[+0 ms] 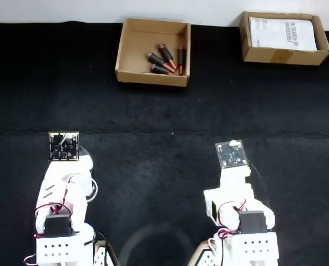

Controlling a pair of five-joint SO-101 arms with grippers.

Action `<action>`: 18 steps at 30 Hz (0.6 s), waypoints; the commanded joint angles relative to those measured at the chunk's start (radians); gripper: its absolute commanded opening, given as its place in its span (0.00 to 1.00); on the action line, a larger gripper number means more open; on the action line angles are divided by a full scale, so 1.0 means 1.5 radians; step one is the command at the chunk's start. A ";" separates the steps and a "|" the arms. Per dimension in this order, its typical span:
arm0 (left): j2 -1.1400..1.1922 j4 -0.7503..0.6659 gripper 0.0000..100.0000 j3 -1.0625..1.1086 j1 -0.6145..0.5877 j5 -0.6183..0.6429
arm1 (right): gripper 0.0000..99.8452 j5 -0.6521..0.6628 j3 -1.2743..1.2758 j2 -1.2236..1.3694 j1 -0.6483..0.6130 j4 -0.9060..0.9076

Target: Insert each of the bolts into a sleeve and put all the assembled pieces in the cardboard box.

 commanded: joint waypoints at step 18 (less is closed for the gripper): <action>-0.016 0.294 0.01 0.011 -0.009 -0.003 | 0.03 -0.005 0.173 -0.013 -0.008 -0.070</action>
